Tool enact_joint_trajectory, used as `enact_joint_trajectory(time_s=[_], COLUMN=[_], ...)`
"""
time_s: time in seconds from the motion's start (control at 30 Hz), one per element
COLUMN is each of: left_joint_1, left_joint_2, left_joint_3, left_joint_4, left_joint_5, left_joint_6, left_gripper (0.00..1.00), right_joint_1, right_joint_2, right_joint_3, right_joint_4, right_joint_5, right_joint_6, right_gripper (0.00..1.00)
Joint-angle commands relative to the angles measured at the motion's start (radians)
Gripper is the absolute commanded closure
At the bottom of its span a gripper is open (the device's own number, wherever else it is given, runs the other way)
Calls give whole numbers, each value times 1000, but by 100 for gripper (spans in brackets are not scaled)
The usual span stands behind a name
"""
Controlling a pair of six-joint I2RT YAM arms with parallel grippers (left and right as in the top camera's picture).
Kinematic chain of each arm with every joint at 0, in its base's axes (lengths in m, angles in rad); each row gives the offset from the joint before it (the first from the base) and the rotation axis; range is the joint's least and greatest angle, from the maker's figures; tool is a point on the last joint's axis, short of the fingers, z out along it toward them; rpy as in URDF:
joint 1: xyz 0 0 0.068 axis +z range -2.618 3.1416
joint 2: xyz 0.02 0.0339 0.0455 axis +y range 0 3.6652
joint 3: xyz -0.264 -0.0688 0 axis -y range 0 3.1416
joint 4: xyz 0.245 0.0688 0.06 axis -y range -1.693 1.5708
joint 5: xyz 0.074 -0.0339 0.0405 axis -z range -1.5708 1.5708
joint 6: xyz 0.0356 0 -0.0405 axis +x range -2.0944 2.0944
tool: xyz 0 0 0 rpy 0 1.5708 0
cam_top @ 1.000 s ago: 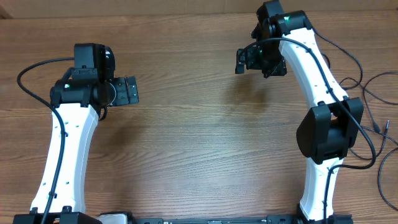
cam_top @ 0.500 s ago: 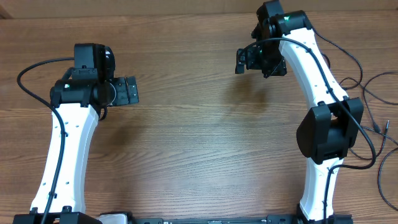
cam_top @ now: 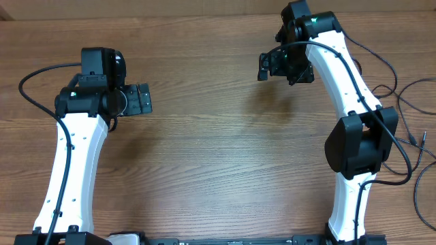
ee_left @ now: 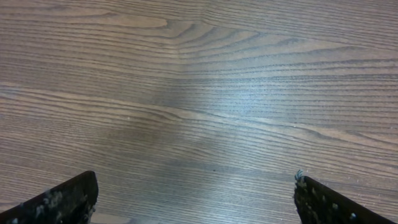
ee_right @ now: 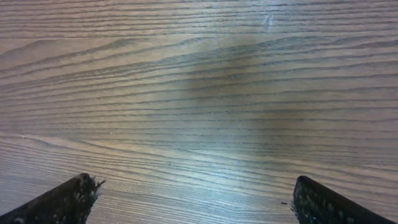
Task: Untangle cables
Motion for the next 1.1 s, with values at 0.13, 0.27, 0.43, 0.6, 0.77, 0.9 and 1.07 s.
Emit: enact_joint_trajectory(time_s=[0.13, 0.27, 0.43, 0.6, 0.77, 0.9, 1.07], left_joint_1=[10, 10, 10, -3, -61, -90, -92], left_joint_2=[-17, -19, -25, -30, -75, -154, -294], left_joint_3=[0, 0, 0, -4, -80, -204, -387], left_joint_4=[-1, 4, 6, 18, 161, 312, 467], left_joint_5=[8, 0, 36, 53, 134, 210, 253], left_joint_6=[15, 16, 16, 23, 125, 154, 154], left_gripper=[0, 0, 1, 1, 0, 1, 0], right_joint_1=[0, 0, 0, 0, 0, 0, 0], right_joint_2=[-38, -38, -38, -38, -38, -38, -38], right_joint_3=[6, 6, 6, 6, 6, 6, 6], right_joint_4=[3, 3, 3, 3, 3, 3, 3], right_joint_5=[-8, -8, -8, -8, -9, -8, -8], right_joint_6=[-2, -2, -2, -2, -2, -2, -2], right_gripper=[0, 0, 0, 0, 0, 0, 0])
